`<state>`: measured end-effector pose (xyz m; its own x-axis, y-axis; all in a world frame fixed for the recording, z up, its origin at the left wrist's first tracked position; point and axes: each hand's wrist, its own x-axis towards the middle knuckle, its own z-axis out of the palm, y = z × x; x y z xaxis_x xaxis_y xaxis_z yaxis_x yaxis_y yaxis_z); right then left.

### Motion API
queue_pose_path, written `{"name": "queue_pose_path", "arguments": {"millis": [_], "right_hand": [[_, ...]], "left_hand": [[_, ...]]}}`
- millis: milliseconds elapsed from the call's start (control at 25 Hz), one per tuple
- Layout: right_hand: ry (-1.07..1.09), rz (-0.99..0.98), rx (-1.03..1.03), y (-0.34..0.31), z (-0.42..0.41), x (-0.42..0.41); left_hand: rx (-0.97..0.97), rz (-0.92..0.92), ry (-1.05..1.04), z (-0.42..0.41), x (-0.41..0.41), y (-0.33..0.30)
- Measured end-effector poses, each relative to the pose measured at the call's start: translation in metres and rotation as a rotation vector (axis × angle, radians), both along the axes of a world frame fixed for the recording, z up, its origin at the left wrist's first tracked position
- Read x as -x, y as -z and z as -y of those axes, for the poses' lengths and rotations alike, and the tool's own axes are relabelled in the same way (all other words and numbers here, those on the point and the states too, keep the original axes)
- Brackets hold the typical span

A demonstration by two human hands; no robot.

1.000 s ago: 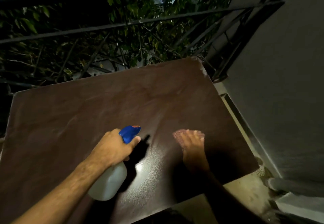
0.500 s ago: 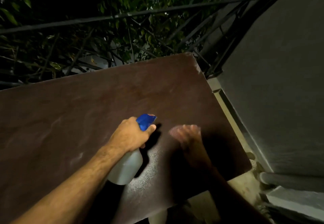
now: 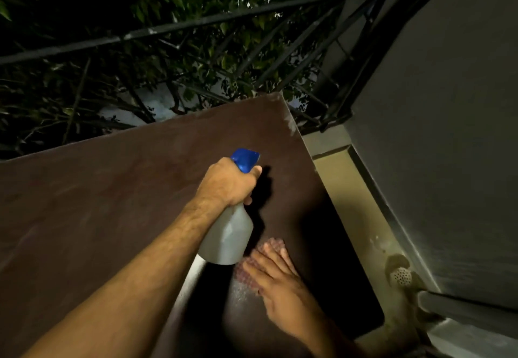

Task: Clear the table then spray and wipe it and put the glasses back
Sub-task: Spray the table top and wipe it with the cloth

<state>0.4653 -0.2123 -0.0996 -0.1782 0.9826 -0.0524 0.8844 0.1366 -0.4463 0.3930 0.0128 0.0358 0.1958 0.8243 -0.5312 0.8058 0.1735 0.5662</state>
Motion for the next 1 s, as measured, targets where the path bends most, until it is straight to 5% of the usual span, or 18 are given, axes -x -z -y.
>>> {"name": "queue_pose_path", "arguments": {"millis": [320, 480, 840, 1000], "right_hand": [[0.460, -0.088, -0.076, 0.018, -0.191, -0.120], [0.481, -0.024, -0.001, 0.008, -0.277, -0.140], [0.495, -0.095, -0.032, 0.019, -0.146, -0.102], [0.424, -0.105, -0.093, 0.016, -0.220, -0.127]], "left_hand": [[0.011, 0.009, -0.105, -0.034, -0.031, 0.007], [0.017, -0.003, -0.154, -0.043, -0.037, 0.011], [-0.026, 0.003, -0.138, -0.057, -0.042, 0.018], [-0.033, -0.023, -0.139, -0.055, -0.040, 0.019]]}}
